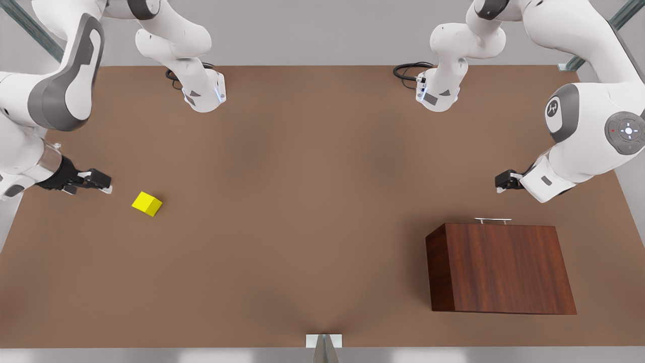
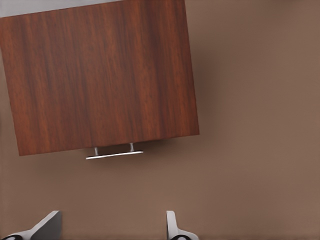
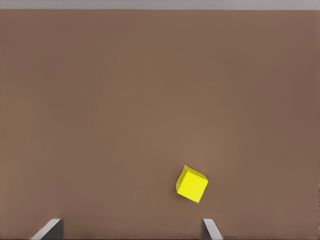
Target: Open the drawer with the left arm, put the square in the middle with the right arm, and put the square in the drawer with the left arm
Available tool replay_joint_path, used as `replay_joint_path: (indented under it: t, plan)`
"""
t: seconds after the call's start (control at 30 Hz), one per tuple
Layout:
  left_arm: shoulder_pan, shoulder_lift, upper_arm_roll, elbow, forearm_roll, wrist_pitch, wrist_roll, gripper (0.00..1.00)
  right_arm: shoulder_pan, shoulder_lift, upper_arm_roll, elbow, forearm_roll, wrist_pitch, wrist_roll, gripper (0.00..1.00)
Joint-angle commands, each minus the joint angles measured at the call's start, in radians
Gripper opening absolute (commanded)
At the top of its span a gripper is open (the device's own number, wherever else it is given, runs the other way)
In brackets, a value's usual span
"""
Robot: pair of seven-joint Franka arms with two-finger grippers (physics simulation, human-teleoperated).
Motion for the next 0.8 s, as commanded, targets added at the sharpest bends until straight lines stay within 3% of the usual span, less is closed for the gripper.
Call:
replay_joint_path:
  t: [0.0, 0.17, 0.27, 0.33, 0.5, 0.67, 0.77]
  plan:
    - [0.002, 0.0, 0.0, -0.002, 0.003, 0.002, -0.001, 1.0, 0.014, 0.0, 0.0, 0.003, -0.003, 0.005, 0.0, 1.0]
    - [0.009, -0.013, 0.006, -0.039, -0.007, 0.028, -0.407, 1.0, 0.026, -0.012, 0.005, -0.064, -0.001, 0.028, -0.008, 1.0]
    - [0.009, -0.139, 0.015, -0.291, -0.007, 0.265, -0.714, 1.0, 0.028, -0.02, 0.009, -0.151, -0.001, 0.067, -0.013, 1.0]
    - [0.009, -0.245, 0.021, -0.529, -0.009, 0.509, -0.998, 1.0, 0.028, -0.064, 0.009, -0.3, 0.003, 0.188, -0.149, 1.0]
    - [0.023, -0.296, 0.061, -0.816, -0.075, 0.903, -1.263, 1.0, 0.029, -0.066, 0.014, -0.503, 0.011, 0.35, -0.447, 1.0]
    - [0.023, -0.282, 0.069, -0.922, -0.193, 1.052, -1.323, 1.0, 0.025, -0.056, 0.011, -0.685, 0.011, 0.511, -0.729, 1.0]
    - [0.023, -0.262, 0.069, -0.967, -0.198, 1.115, -1.323, 1.0, -0.022, 0.005, 0.008, -0.701, 0.013, 0.608, -0.948, 1.0]
